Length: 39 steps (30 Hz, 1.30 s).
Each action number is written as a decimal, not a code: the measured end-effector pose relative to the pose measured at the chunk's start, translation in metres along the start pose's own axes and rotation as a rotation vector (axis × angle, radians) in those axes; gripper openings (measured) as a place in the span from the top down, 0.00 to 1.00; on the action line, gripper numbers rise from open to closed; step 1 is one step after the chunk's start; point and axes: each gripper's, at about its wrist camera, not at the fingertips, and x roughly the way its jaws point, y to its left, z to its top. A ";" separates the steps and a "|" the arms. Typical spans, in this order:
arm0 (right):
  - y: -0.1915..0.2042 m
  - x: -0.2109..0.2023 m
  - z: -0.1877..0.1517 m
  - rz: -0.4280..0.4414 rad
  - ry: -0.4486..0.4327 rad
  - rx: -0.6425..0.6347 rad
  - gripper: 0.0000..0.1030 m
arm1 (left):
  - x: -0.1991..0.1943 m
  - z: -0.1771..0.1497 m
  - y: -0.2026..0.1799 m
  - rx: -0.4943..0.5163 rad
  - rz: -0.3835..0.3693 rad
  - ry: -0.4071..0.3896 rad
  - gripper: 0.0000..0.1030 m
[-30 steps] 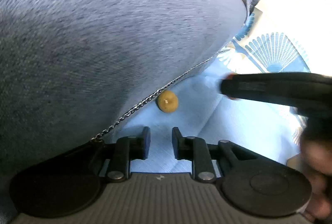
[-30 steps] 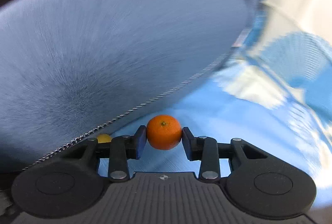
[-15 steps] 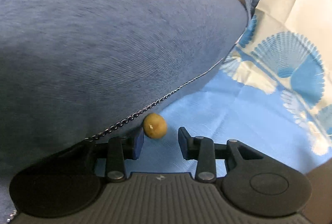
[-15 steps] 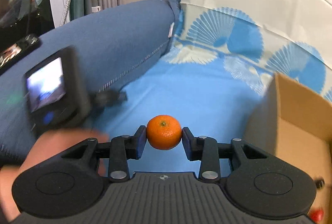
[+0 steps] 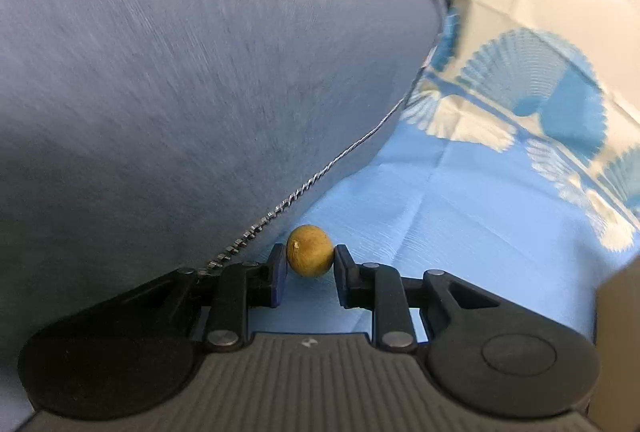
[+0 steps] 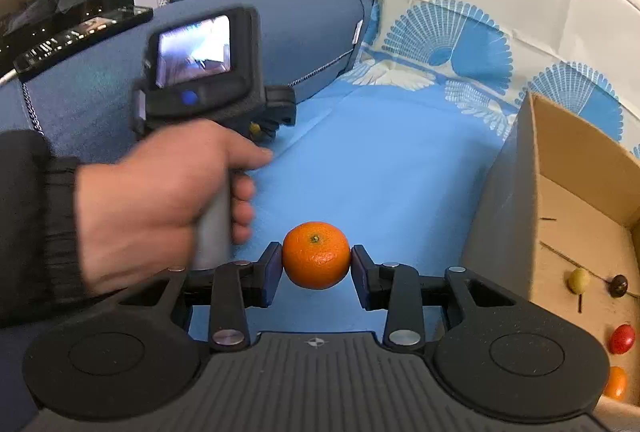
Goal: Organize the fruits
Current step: 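Grasp an orange tangerine with the right gripper while the left gripper grasps the yellow fruit, then carry the tangerine and yellow fruit up over the cardboard box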
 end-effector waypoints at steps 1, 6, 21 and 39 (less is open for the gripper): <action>0.001 0.004 -0.002 -0.001 0.013 0.008 0.62 | -0.009 -0.001 -0.001 0.040 -0.016 -0.006 0.73; 0.001 0.023 -0.010 -0.024 0.069 0.078 0.62 | -0.045 -0.001 -0.007 0.220 -0.224 0.052 0.73; 0.002 0.045 -0.024 -0.042 0.206 0.131 0.62 | -0.086 -0.027 -0.004 0.615 -0.404 0.244 0.73; -0.006 0.046 -0.025 -0.025 0.253 0.138 0.61 | -0.052 -0.049 -0.026 0.742 -0.436 0.431 0.73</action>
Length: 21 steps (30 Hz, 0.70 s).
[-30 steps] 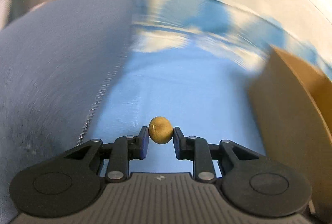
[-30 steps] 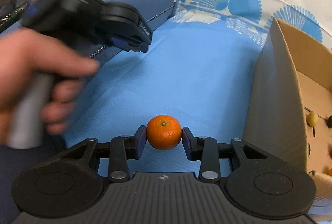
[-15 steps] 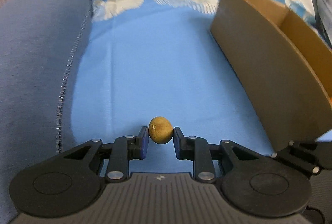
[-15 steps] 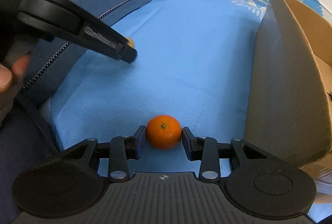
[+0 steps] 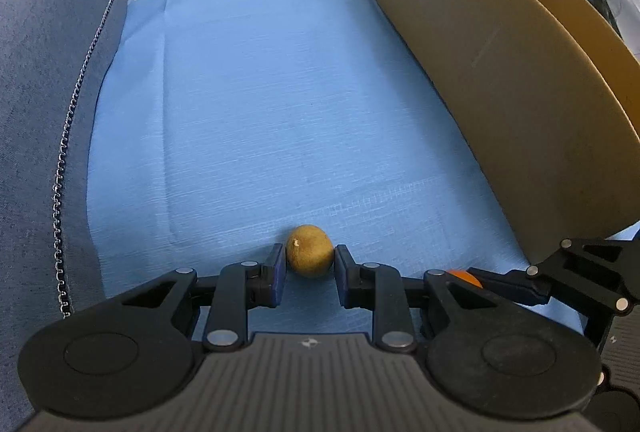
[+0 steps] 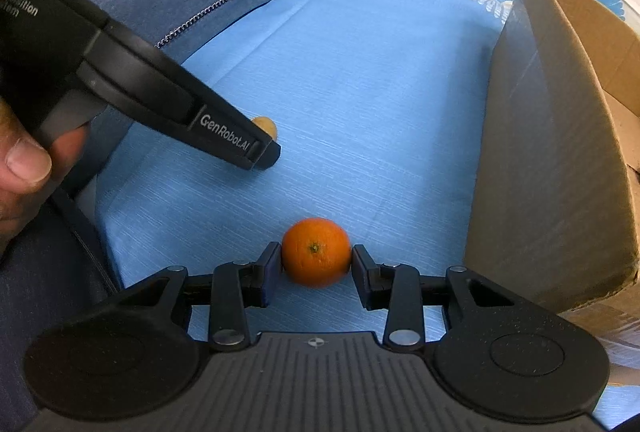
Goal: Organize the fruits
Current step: 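Carry the tangerine and yellow fruit up over the cardboard box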
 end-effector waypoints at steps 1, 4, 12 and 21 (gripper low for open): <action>-0.001 0.000 0.000 0.001 0.001 0.003 0.61 | 0.001 0.000 0.001 -0.001 -0.001 -0.001 0.73; -0.002 0.001 0.001 0.011 0.009 0.004 0.61 | 0.003 0.002 0.001 -0.006 -0.003 -0.002 0.73; 0.001 0.001 -0.001 0.006 0.009 -0.016 0.62 | 0.002 0.002 -0.004 -0.001 0.003 -0.010 0.73; 0.007 -0.021 -0.001 -0.008 -0.091 -0.032 0.63 | -0.025 -0.007 -0.005 -0.013 0.013 -0.117 0.73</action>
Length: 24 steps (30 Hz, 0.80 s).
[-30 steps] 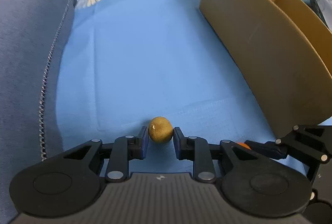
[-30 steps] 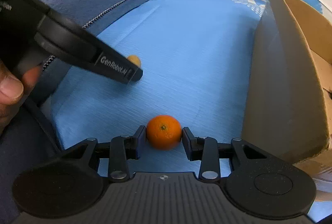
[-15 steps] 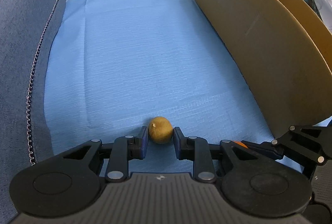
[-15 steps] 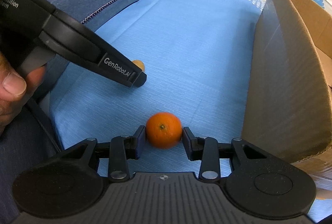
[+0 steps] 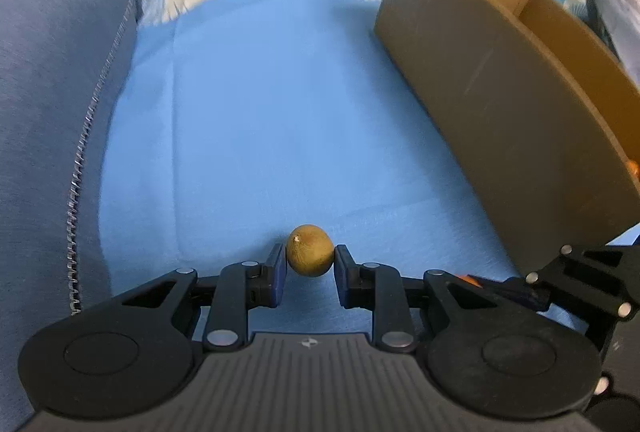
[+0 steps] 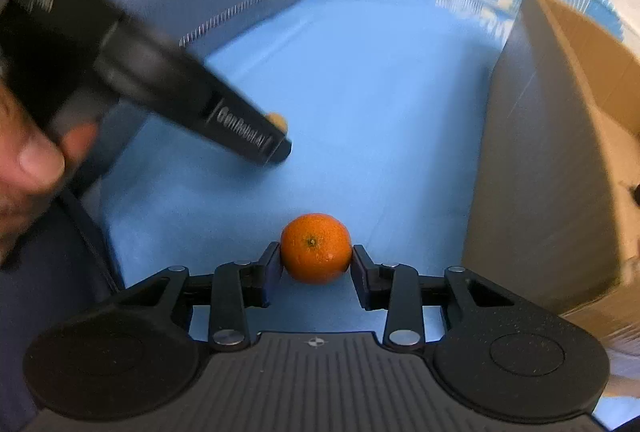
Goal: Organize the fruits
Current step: 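Carry the tangerine and yellow fruit up over the cardboard box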
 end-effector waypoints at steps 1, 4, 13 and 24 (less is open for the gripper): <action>-0.001 -0.007 0.001 -0.003 -0.028 0.005 0.63 | -0.006 -0.001 0.002 -0.014 -0.003 -0.025 0.73; -0.006 -0.027 0.004 -0.011 -0.107 0.028 0.63 | -0.023 -0.002 0.010 -0.065 -0.006 -0.092 0.73; -0.020 -0.089 0.002 -0.015 -0.371 0.004 0.63 | -0.084 0.003 0.000 -0.099 0.010 -0.310 0.73; -0.091 -0.173 -0.004 -0.080 -0.616 0.029 0.63 | -0.146 0.015 -0.061 0.015 -0.015 -0.539 0.73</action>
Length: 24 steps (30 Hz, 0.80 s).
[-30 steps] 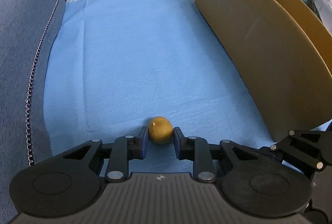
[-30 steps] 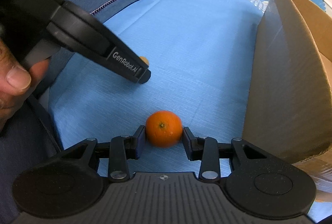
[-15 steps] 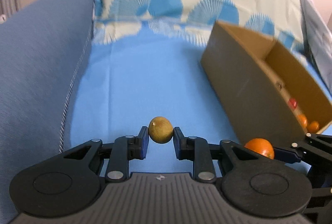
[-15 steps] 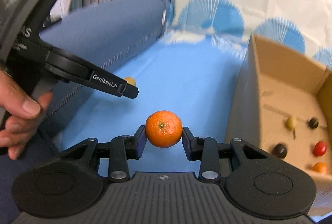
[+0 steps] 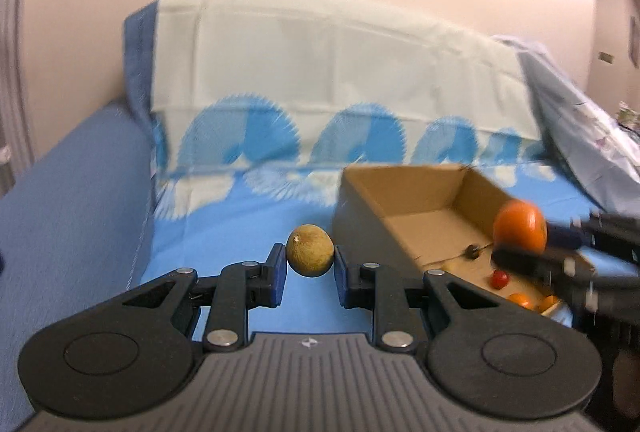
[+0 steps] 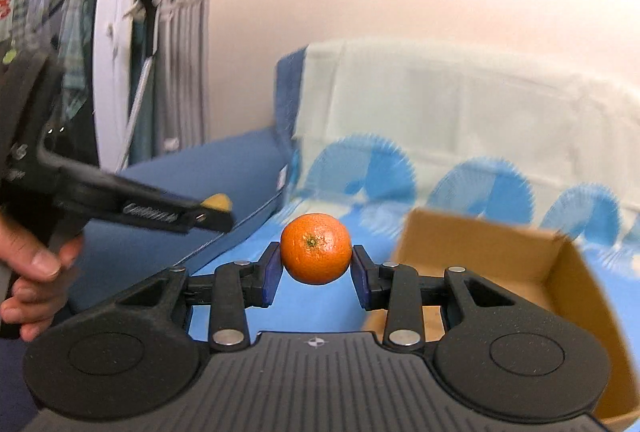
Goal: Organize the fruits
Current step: 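Carry the tangerine and yellow fruit up over the cardboard box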
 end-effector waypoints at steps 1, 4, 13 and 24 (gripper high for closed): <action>-0.014 -0.005 0.006 -0.022 -0.017 0.007 0.63 | -0.001 0.002 -0.007 0.019 -0.006 -0.017 0.73; -0.055 -0.015 0.016 -0.079 -0.055 0.030 0.63 | -0.003 0.007 -0.025 0.036 -0.046 -0.084 0.73; -0.173 -0.020 -0.010 -0.279 -0.006 0.276 0.63 | 0.038 0.011 -0.065 -0.065 -0.157 -0.097 0.73; -0.204 -0.029 -0.022 -0.376 -0.016 0.347 0.63 | 0.087 0.001 -0.096 -0.044 -0.176 -0.061 0.73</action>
